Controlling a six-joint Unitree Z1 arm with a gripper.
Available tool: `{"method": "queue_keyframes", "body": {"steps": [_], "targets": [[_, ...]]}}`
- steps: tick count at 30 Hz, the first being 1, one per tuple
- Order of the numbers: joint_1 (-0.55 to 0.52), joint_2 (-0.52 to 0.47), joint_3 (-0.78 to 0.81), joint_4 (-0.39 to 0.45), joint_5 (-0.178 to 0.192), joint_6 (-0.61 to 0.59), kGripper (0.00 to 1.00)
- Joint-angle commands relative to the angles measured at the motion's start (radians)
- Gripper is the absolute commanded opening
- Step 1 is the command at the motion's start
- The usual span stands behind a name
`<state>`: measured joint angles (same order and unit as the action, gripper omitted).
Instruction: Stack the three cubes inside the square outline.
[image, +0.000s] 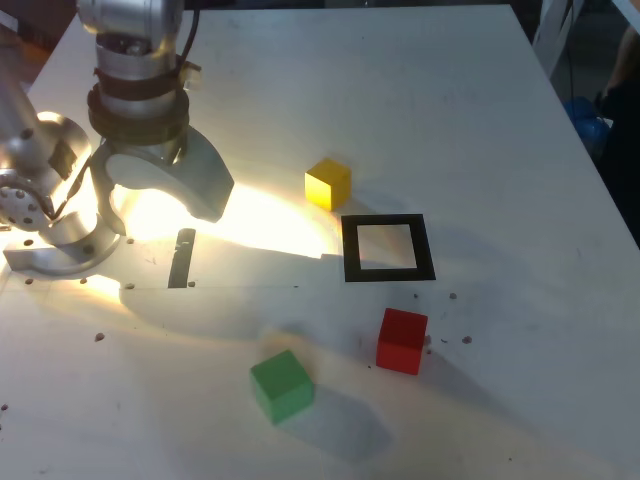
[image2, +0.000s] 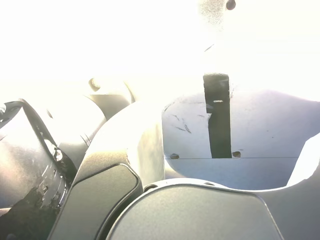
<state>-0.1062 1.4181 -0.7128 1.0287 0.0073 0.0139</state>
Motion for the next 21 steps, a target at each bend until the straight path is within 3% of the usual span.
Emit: {"method": "queue_keyframes", "body": {"steps": [1,10,21], "targets": [[0.002,0.009,0.005,0.0,0.003,-0.002,0.99],[-0.019,0.052,-0.068,0.024,0.005,-0.01,0.99],[-0.267,0.291,-0.679,0.301,0.003,-0.133,0.98]]}}
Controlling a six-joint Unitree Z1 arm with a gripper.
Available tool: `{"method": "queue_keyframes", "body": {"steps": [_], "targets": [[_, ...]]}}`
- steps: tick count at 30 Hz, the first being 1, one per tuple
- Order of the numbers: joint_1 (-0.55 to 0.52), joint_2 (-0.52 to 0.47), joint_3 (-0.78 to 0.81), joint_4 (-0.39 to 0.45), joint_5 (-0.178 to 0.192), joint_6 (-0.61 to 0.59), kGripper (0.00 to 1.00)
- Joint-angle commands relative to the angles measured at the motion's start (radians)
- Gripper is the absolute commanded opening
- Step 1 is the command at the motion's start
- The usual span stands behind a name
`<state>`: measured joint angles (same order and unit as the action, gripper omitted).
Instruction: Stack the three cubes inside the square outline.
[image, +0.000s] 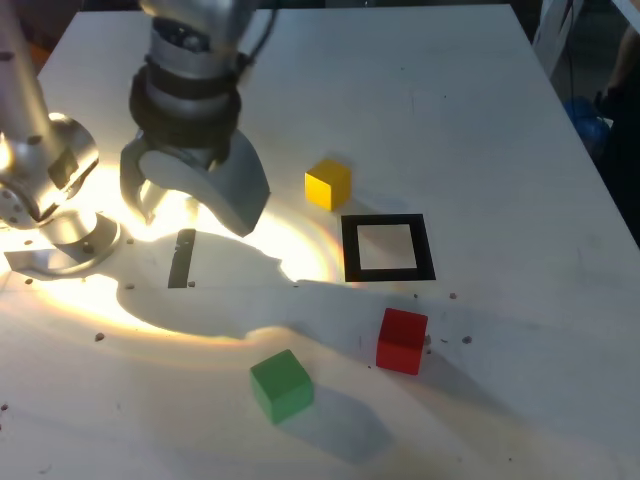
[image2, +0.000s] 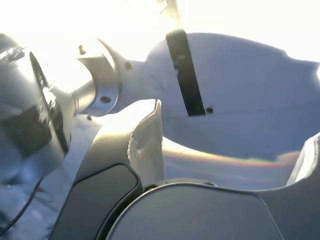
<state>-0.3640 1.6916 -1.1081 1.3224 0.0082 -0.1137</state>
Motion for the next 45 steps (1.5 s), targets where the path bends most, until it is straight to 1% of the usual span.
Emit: {"method": "queue_keyframes", "body": {"steps": [1,6,9,12,16,18,26,32,35,39,42,45], "targets": [[-0.03,0.048,-0.341,0.023,0.003,-0.013,0.97],[-0.116,0.207,-0.609,0.106,0.0,-0.049,0.96],[-0.144,0.277,-0.726,0.146,0.003,-0.063,0.96],[-0.152,0.317,-0.795,0.173,0.013,-0.07,0.96],[-0.153,0.355,-0.855,0.205,0.029,-0.072,0.96],[-0.153,0.372,-0.874,0.214,0.03,-0.072,0.96],[-0.153,0.438,-0.914,0.217,0.005,-0.072,0.95],[-0.151,0.468,-0.887,0.205,0.001,-0.072,0.95],[-0.144,0.476,-0.83,0.177,0.001,-0.072,0.94],[-0.136,0.483,-0.745,0.11,-0.006,-0.07,0.94],[-0.135,0.494,-0.713,0.072,-0.013,-0.069,0.94],[-0.135,0.505,-0.702,0.06,-0.011,-0.069,0.93]]}}
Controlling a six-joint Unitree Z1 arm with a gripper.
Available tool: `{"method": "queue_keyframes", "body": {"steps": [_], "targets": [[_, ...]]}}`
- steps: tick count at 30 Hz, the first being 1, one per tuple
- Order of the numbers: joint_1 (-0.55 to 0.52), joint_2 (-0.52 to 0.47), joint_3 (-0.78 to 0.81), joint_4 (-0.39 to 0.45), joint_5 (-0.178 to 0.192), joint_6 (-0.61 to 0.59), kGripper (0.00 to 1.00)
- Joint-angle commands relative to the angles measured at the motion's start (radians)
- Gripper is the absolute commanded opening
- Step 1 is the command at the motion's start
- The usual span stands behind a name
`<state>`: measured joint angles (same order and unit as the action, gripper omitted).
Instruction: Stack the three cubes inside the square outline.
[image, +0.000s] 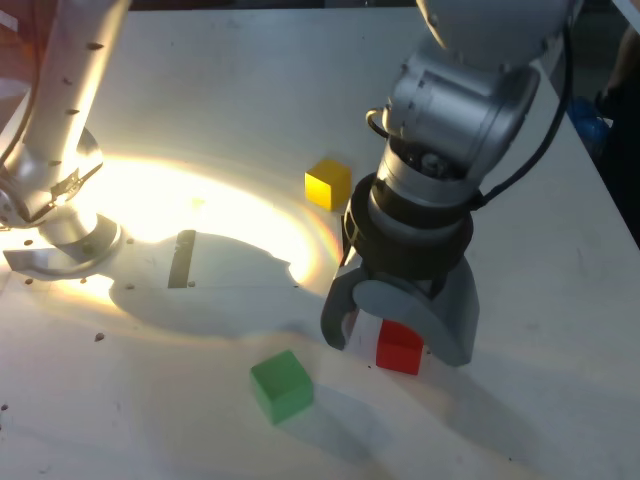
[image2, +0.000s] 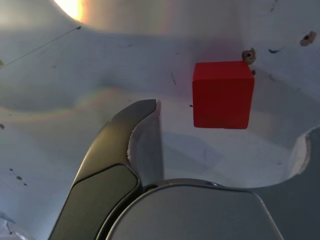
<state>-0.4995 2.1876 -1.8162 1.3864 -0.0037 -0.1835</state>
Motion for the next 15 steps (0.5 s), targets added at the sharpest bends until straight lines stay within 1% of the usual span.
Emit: {"method": "queue_keyframes", "body": {"steps": [1,7,15], "targets": [[0.001,0.012,0.01,-0.005,0.002,-0.001,0.92],[0.006,0.021,0.045,-0.033,0.012,-0.007,0.86],[0.015,0.036,0.049,-0.059,0.018,0.002,0.68]]}}
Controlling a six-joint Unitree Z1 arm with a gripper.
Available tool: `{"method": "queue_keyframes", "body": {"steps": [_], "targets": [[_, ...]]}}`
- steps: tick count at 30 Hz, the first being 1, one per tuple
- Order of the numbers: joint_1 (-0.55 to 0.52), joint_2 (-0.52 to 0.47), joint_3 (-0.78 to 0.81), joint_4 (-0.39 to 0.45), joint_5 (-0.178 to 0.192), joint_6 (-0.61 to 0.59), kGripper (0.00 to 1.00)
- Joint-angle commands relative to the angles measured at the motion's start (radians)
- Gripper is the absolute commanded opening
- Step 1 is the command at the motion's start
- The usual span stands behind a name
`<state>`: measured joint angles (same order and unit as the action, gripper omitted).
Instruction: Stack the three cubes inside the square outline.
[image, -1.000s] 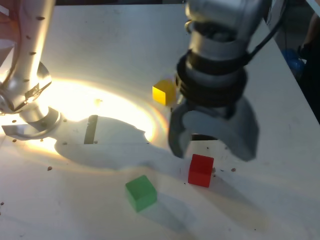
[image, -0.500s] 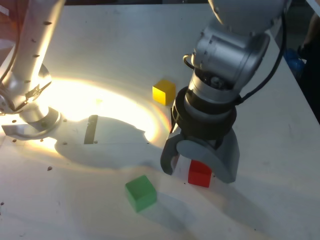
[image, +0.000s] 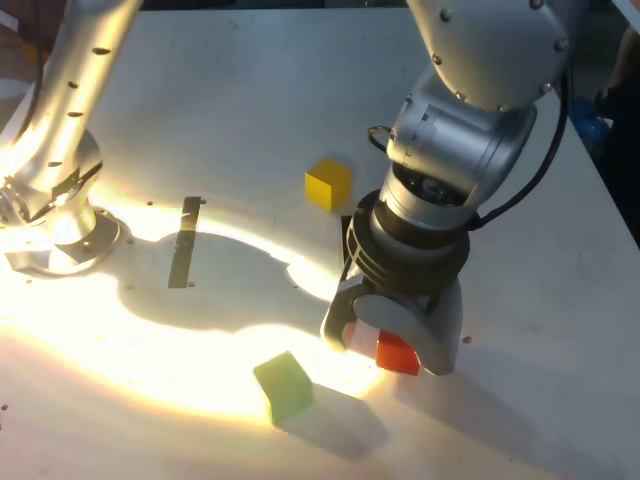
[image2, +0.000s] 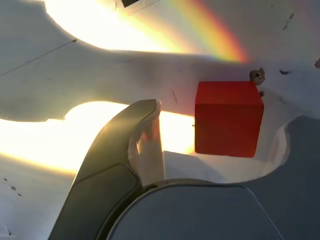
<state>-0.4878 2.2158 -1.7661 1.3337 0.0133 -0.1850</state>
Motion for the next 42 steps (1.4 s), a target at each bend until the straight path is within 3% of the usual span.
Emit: {"method": "queue_keyframes", "body": {"steps": [1,8,13,18,31,37,42], "targets": [[0.005,0.011,-0.001,-0.011,0.0,0.007,0.66],[0.014,0.032,0.015,-0.07,-0.006,0.03,0.62],[0.019,0.032,0.022,-0.087,0.015,0.031,0.54],[0.026,0.025,0.02,-0.078,0.04,0.03,0.42],[0.042,-0.014,-0.043,0.005,0.047,0.041,0.29],[0.14,-0.053,-0.077,0.088,0.08,0.081,0.3],[0.272,-0.096,-0.021,0.097,0.089,0.092,0.3]]}}
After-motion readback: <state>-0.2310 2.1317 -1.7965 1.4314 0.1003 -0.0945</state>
